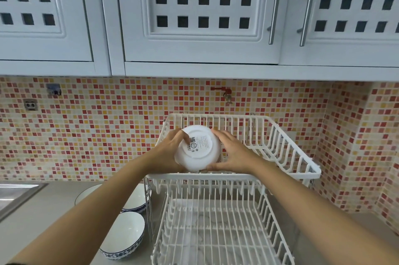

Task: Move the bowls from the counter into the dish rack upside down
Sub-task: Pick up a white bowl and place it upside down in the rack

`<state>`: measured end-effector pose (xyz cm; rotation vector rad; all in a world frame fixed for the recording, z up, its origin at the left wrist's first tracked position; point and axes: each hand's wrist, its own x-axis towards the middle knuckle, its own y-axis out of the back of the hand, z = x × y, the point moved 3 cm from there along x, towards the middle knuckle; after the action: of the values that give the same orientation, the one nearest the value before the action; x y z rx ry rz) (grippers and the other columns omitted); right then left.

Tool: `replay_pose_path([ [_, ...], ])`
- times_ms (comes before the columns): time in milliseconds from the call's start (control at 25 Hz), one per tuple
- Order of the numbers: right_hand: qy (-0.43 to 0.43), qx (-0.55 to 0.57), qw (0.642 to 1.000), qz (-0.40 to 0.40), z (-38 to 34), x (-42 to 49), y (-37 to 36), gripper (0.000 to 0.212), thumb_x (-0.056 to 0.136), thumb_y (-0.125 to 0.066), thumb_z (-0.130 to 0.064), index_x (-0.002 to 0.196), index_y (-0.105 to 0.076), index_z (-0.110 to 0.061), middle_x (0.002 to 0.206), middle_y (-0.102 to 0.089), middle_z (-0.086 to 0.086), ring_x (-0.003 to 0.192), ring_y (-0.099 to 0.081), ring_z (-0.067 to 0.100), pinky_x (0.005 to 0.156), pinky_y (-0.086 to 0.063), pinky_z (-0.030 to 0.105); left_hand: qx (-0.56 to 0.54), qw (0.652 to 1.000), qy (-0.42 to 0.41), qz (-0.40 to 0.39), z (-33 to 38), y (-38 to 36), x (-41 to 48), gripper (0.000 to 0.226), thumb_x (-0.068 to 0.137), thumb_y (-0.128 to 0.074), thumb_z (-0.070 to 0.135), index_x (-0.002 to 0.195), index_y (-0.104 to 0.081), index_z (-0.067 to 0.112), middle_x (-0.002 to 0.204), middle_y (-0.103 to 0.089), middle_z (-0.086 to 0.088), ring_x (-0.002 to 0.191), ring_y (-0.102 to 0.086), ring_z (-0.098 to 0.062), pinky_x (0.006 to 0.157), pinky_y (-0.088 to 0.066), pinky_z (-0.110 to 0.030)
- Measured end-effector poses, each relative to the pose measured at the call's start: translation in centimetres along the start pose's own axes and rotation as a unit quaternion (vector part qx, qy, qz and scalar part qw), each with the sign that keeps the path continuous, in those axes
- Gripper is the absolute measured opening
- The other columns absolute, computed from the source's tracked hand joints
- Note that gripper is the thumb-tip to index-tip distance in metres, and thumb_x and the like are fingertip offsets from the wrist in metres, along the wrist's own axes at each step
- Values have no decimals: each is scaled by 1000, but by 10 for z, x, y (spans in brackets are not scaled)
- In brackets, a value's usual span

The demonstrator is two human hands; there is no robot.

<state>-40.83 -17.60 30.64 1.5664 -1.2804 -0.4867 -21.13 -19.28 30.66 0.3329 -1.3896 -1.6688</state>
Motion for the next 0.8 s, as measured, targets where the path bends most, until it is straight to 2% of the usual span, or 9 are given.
replay_pose_path([
  [120, -14, -2, 1000, -9, 2, 0, 1, 114, 65, -77, -53, 149, -4, -26, 157, -3, -9, 143, -10, 13, 115, -15, 36, -4, 1000, 8, -9, 3, 2, -1, 70, 69, -79, 22, 124, -35, 19, 145, -23, -1, 119, -25, -9, 100, -28, -22],
  [200, -19, -2, 1000, 3, 1, -2, 4, 115, 65, -74, -59, 150, -4, -26, 157, 0, -11, 144, -8, 12, 115, -15, 40, -12, 999, 17, -36, 4, 5, -2, 74, 71, -77, 19, 129, -32, 21, 146, -22, 0, 121, -24, -9, 107, -29, -29],
  [280, -2, 10, 999, 33, -6, -3, 6, 104, 72, -66, -60, 150, -7, -25, 157, -2, -10, 143, -9, 11, 115, -17, 42, -30, 999, 26, -33, 4, 14, -3, 78, 75, -71, 12, 137, -26, 22, 149, -24, -1, 129, -27, -14, 114, -29, -41],
  [360, 28, 12, 996, 80, -19, -1, 10, 87, 82, -56, -57, 149, -13, -24, 157, -9, -8, 142, -13, 10, 113, -17, 38, -40, 997, 43, 40, 0, 29, -7, 71, 85, -60, 8, 144, -22, 19, 152, -28, -2, 139, -28, -19, 116, -27, -42],
  [440, 54, -3, 990, 134, -35, 4, 10, 75, 88, -49, -54, 148, -19, -22, 155, -18, -5, 141, -18, 11, 110, -18, 32, -60, 985, 75, 144, -8, 43, -15, 54, 95, -46, 12, 144, -27, 18, 152, -33, -2, 139, -32, -20, 113, -30, -37],
  [520, 77, 22, 980, 185, -57, 10, 3, 65, 91, -47, -48, 145, -27, -19, 151, -29, -2, 137, -27, 11, 108, -21, 25, -93, 969, 107, 200, -26, 51, -28, 46, 99, -38, 19, 144, -30, 17, 150, -37, -5, 137, -37, -21, 108, -35, -34],
  [640, 99, 112, 966, 209, -99, 23, -19, 55, 93, -51, -34, 142, -34, -17, 146, -38, -1, 128, -32, 0, 98, -19, 1, -78, 966, 131, 211, -61, 63, -51, 45, 100, -35, 26, 144, -30, 19, 151, -37, -4, 137, -38, -21, 108, -36, -36],
  [680, 106, 127, 963, 212, -114, 28, -26, 54, 94, -51, -33, 142, -35, -16, 146, -38, -1, 126, -31, -2, 96, -17, -3, -72, 966, 135, 208, -73, 68, -59, 45, 100, -35, 26, 144, -30, 19, 151, -37, -4, 137, -37, -22, 109, -35, -36],
  [800, 112, 152, 960, 207, -158, 45, -51, 55, 93, -51, -31, 143, -33, -14, 146, -38, 3, 132, -35, 8, 100, -22, 8, -80, 965, 153, 197, -114, 82, -79, 45, 100, -37, 23, 144, -31, 18, 151, -37, -4, 137, -37, -21, 107, -33, -32],
])
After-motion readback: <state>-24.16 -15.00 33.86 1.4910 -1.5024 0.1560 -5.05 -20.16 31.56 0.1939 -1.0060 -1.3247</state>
